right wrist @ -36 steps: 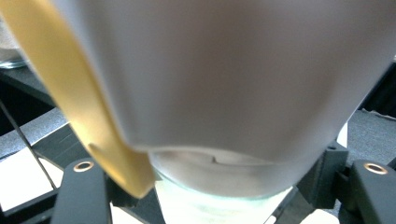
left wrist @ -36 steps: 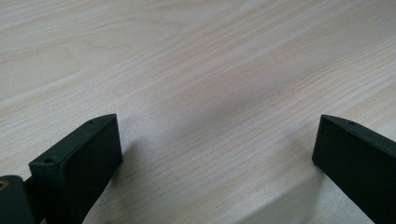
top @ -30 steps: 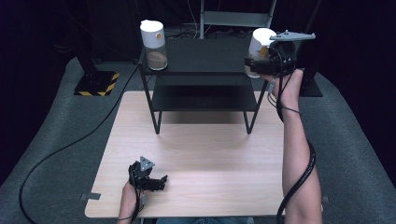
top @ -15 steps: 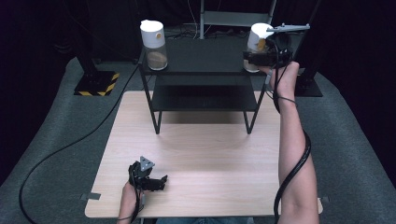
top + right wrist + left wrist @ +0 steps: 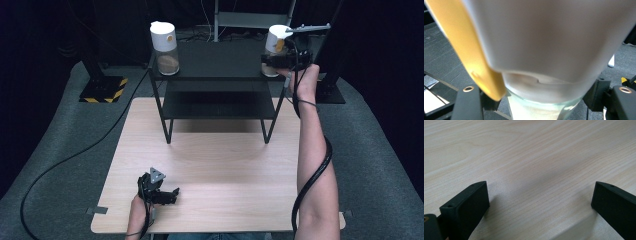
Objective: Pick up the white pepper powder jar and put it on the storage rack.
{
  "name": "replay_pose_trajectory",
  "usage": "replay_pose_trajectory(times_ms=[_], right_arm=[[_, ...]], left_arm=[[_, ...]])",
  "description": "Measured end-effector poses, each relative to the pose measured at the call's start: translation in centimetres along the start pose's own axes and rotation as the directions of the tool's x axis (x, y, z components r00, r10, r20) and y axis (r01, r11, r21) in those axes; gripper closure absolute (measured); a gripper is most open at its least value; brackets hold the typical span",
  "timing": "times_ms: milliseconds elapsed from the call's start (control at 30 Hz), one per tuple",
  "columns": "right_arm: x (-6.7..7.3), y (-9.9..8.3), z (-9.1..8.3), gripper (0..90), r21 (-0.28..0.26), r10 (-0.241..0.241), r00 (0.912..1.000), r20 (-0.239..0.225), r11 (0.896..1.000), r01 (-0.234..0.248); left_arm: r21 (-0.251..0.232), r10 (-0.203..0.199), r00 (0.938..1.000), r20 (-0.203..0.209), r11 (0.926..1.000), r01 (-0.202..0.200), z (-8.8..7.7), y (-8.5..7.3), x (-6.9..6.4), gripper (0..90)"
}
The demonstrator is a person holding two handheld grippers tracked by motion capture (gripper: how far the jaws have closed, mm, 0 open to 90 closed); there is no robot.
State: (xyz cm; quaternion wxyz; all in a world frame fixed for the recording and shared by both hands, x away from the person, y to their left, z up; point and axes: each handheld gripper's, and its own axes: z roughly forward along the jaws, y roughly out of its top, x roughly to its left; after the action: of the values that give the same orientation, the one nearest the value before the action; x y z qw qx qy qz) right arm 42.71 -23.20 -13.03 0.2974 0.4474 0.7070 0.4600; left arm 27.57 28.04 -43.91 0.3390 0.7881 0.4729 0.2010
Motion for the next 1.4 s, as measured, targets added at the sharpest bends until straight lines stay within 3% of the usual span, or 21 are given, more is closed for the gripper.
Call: replay_pose_trajectory(times_ms=[400,500,567,733,933,1167,1300,1400], right_arm=[[0.0,0.1,0.0,29.4,0.003,0.001,1.0,-0.001,1.0,-0.001],[-0.2,0.3,-0.1,23.6,0.015,0.01,0.9999,-0.012,1.0,-0.01],[-0.1,0.5,-0.2,14.6,0.035,0.006,1.0,-0.007,0.999,-0.006],[0.1,0.0,-1.8,4.4,0.044,-0.018,0.9996,-0.022,0.999,0.019],[0.3,-1.5,-4.3,1.4,0.04,-0.054,0.9976,-0.044,0.998,0.056],[1.1,-6.8,-7.7,0.0,0.028,-0.118,0.991,-0.062,0.992,0.12],[1.4,-9.9,-8.6,0.0,0.048,-0.135,0.9888,-0.064,0.989,0.138],[1.7,-13.2,-9.1,0.0,0.056,-0.141,0.9883,-0.059,0.988,0.144]], left_arm=[[0.0,0.001,1.0,0.0,1.0,-0.001,0.0,0.0,0.0,0.9],[0.0,0.0,1.0,0.0,1.0,0.0,0.0,0.0,0.0,0.9],[0.0,0.0,1.0,0.0,1.0,0.0,0.0,0.0,0.0,0.9],[-0.001,0.0,1.0,0.0,1.0,0.0,0.0,0.0,0.0,0.9],[0.0,0.002,1.0,0.0,1.0,-0.002,0.0,0.0,0.0,0.9],[0.0,0.002,1.0,0.0,1.0,-0.002,0.0,0.0,0.0,0.9],[-0.001,0.002,1.0,0.0,1.0,-0.002,0.0,0.0,0.0,0.9],[-0.001,0.002,1.0,0.0,1.0,-0.002,0.0,0.0,0.0,0.9]])
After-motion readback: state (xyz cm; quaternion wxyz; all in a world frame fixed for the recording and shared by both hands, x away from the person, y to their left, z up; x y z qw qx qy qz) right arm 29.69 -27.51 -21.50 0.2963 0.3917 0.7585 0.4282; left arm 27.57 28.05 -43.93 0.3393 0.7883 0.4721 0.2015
